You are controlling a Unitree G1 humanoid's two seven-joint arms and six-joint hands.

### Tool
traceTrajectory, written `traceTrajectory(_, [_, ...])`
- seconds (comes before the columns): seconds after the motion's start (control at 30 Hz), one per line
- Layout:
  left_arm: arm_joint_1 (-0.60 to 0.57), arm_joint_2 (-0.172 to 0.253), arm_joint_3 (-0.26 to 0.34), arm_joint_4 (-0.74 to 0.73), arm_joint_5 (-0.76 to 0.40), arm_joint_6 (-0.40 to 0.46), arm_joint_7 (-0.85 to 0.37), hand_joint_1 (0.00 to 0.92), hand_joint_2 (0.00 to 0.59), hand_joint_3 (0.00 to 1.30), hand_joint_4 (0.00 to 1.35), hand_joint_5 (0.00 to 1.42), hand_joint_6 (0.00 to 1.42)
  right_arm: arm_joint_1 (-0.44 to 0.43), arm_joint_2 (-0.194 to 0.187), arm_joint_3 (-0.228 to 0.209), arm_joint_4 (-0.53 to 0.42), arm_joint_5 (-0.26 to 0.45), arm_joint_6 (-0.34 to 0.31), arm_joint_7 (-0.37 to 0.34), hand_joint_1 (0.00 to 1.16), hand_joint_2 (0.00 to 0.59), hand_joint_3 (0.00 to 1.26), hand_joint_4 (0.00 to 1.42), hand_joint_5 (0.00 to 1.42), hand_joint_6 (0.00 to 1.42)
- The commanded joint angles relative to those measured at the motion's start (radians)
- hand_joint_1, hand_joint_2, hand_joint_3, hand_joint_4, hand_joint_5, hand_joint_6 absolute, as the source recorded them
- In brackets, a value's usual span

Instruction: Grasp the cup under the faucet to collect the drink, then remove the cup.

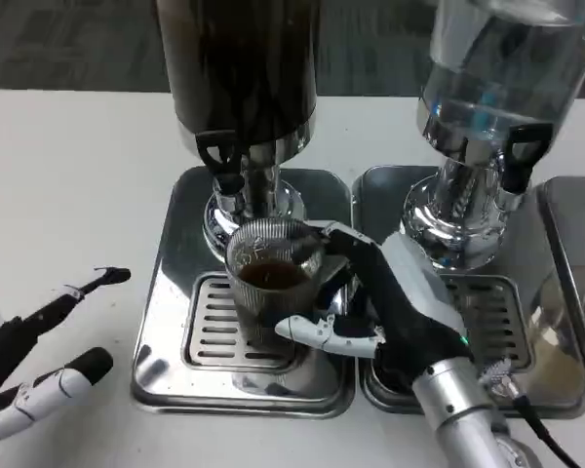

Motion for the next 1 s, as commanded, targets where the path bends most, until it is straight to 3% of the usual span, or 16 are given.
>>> traceTrajectory(0.03, [-0.009, 0.021, -0.008, -0.009, -0.013, -0.010, -0.017, 0.000, 0.173, 0.16, 0.09, 0.07, 0.12, 0.014, -0.005, -0.031, -0.057, 0.006, -0.008, -0.030, 0.67, 0.223, 0.44, 0.54, 0.75, 1.10])
traceTrajectory(0.57, [-0.039, 0.039, -0.031, -0.042, -0.009, -0.039, -0.045, 0.000, 0.173, 0.12, 0.01, 0.02, 0.10, 0.076, -0.021, -0.083, -0.136, 0.012, -0.004, -0.036, 0.67, 0.230, 0.45, 0.54, 0.76, 1.11])
traceTrajectory(1.0, [-0.027, 0.104, -0.034, -0.078, 0.050, -0.091, -0.033, 0.000, 0.179, 0.07, 0.00, 0.00, 0.05, 0.118, -0.027, -0.095, -0.210, 0.015, -0.001, -0.015, 0.67, 0.230, 0.46, 0.55, 0.77, 1.12])
